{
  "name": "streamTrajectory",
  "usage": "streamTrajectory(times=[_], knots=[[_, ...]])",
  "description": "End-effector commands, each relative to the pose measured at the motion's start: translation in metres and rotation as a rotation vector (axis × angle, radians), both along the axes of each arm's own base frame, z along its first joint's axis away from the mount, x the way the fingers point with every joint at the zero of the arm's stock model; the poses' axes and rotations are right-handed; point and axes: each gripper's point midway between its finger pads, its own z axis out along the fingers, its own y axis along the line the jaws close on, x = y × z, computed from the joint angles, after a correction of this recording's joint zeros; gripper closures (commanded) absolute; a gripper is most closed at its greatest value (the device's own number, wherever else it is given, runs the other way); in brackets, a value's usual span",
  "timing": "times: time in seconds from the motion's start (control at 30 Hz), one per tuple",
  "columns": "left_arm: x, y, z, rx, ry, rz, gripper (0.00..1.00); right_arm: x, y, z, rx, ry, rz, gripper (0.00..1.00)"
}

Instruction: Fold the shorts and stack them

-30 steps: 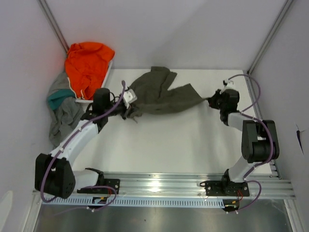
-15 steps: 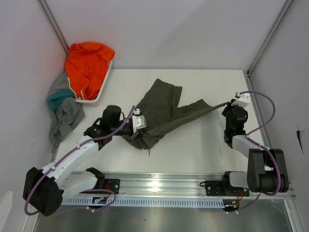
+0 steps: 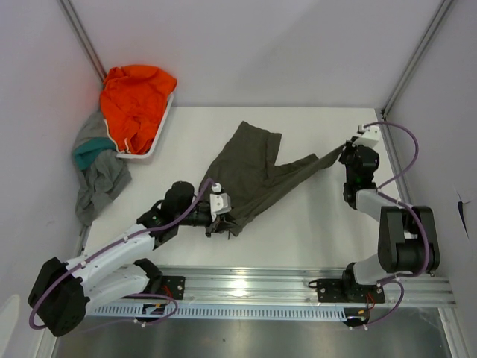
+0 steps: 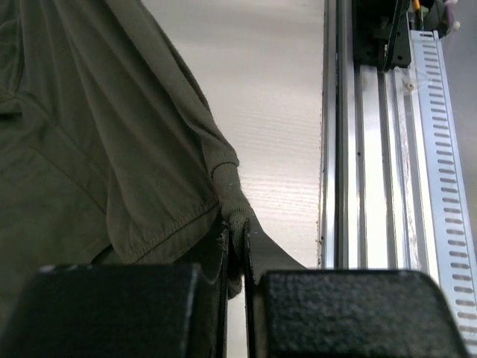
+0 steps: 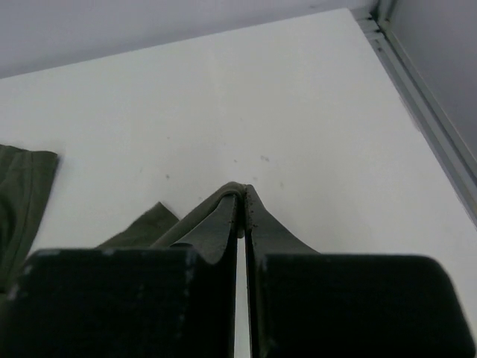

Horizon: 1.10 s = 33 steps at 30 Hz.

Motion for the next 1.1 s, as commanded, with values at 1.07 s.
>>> streamTrajectory(times=[1.07], knots=[[0.038, 0.022, 0.010, -0.146, 0.273, 0.384, 0.99, 0.219, 0.215, 0.103, -0.123, -0.322, 0.310, 1.00]])
